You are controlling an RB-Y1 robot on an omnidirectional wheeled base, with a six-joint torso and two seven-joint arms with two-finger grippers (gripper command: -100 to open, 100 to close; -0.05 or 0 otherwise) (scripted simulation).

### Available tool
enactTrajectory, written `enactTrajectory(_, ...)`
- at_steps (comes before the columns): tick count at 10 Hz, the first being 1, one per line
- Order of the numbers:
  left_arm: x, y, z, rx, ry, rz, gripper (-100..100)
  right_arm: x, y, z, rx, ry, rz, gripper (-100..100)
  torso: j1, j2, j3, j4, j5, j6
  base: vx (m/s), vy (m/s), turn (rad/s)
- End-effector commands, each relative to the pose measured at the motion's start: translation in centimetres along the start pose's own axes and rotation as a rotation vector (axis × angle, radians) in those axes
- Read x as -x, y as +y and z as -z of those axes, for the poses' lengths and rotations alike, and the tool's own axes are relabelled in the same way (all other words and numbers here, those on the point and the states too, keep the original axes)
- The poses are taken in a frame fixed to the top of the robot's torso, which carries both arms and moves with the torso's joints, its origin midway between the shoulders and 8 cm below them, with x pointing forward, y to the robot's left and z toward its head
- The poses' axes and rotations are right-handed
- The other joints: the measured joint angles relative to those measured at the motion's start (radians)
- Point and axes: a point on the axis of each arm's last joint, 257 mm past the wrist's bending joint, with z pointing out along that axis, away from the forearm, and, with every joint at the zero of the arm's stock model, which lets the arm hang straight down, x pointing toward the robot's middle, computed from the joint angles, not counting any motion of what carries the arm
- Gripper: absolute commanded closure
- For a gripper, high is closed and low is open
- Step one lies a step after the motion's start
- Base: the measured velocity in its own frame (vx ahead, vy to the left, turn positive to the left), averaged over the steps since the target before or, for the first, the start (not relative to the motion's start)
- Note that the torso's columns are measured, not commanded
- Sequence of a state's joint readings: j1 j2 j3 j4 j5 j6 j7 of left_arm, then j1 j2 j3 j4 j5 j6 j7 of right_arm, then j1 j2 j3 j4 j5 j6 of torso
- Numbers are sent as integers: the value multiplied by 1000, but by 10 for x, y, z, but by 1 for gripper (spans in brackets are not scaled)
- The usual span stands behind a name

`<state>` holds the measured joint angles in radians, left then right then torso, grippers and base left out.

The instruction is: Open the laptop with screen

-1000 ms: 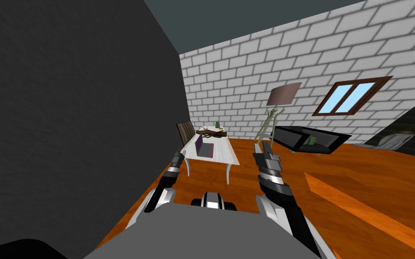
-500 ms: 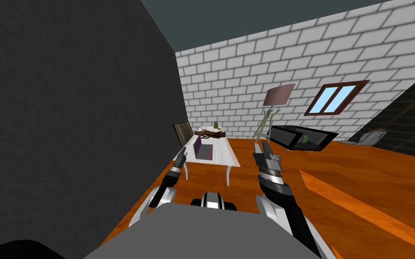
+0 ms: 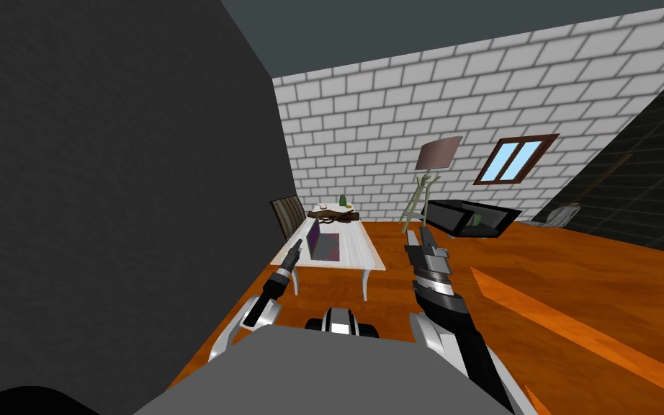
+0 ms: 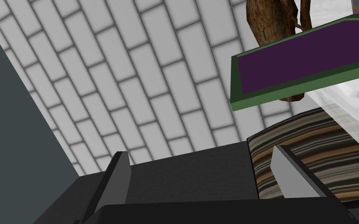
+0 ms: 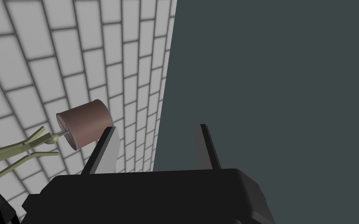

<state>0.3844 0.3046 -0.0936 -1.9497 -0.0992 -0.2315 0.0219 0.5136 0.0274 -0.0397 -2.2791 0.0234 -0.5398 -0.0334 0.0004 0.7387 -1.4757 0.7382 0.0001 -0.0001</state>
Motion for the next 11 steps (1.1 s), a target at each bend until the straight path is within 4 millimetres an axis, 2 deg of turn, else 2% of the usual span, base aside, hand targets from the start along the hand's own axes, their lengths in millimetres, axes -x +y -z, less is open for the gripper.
enactTrajectory(1,-11,33,0,72,63,-87,-100,0,0,0,0,0,0,0,0,-1,-1,0,0,0,111,66,-202)
enactTrajectory(4,-16,60,2,129,111,-161,-100,0,0,0,0,0,0,0,0,-1,-1,0,0,0,113,76,-96)
enactTrajectory(5,-17,54,1,117,102,-145,-100,0,0,0,0,0,0,0,-1,1,1,0,0,0,36,30,-15)
enactTrajectory(7,-6,58,-15,129,82,-149,-100,0,0,0,0,0,0,0,-4,3,2,1,-1,1,8,-1,-102)
enactTrajectory(8,-8,57,-11,125,88,-149,-100,0,0,0,0,0,0,0,-2,2,1,1,-1,0,1,-3,-21)
enactTrajectory(9,-15,55,-1,121,101,-149,100,0,0,0,0,0,0,0,-1,0,0,0,0,0,-3,1,128)
enactTrajectory(11,-15,52,-4,113,99,-152,100,0,0,0,0,0,0,0,3,0,0,-2,2,-2,-1,-3,54)
